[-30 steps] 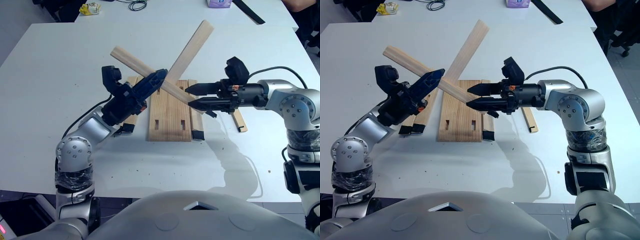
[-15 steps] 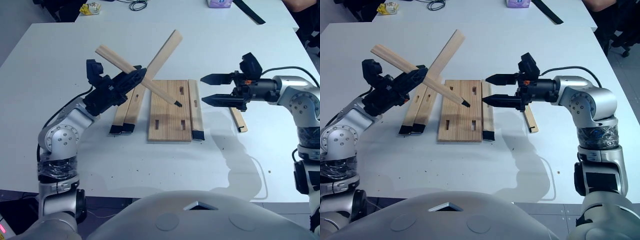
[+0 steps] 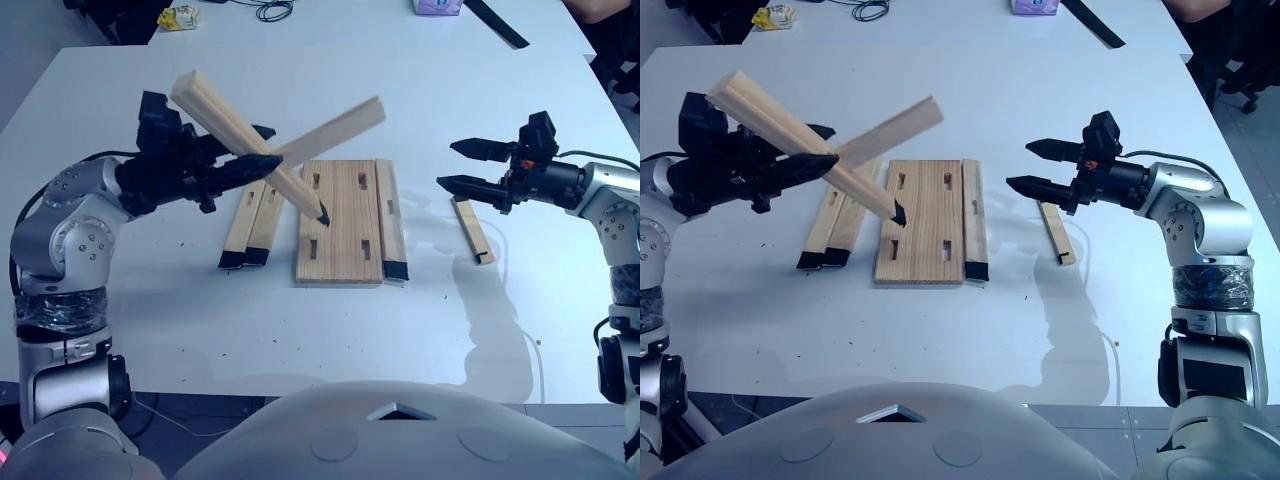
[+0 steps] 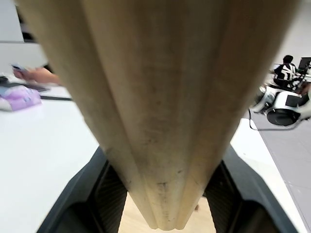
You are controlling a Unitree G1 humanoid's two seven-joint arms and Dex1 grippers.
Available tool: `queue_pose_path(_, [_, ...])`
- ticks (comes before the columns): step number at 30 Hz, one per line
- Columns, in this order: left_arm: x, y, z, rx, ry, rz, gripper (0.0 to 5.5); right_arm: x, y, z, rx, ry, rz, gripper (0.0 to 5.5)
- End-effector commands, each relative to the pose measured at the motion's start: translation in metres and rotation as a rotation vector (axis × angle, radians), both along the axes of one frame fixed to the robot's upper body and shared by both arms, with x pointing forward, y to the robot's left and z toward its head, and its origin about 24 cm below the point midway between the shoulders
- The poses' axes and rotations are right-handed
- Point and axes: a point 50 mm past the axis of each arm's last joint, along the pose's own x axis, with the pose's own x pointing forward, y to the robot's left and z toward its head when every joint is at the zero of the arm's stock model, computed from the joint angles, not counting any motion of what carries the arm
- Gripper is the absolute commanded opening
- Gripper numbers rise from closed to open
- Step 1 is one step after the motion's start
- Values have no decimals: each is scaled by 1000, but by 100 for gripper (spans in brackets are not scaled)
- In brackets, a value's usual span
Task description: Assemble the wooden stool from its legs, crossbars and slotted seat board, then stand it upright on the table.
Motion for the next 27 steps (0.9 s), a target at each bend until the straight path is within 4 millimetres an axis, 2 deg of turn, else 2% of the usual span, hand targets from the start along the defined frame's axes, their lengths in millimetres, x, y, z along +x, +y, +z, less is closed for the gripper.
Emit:
queue_pose_path(1, [-11, 0, -13, 69, 4, -41, 208, 7, -11, 9, -41, -37, -31, 509])
queue_pose_path(3, [-12, 5, -17, 108, 5, -38, 208, 10, -15, 10, -55, -38, -38, 509])
queue_pose_path(8, [-3, 8, -12, 138, -56, -38, 208, 15, -19, 7, -77, -37, -43, 509])
queue_pose_path(16, [-3, 6, -23, 152, -58, -50, 208, 21, -18, 7, -81, -39, -32, 509])
queue_pose_path(20, [-1, 7, -17, 149, -75, -53, 208, 21, -18, 6, -83, -38, -33, 509])
queue_pose_path(27, [-8, 0, -26, 168, -10, -149, 208, 20, -15, 2, -77, -38, -36, 509])
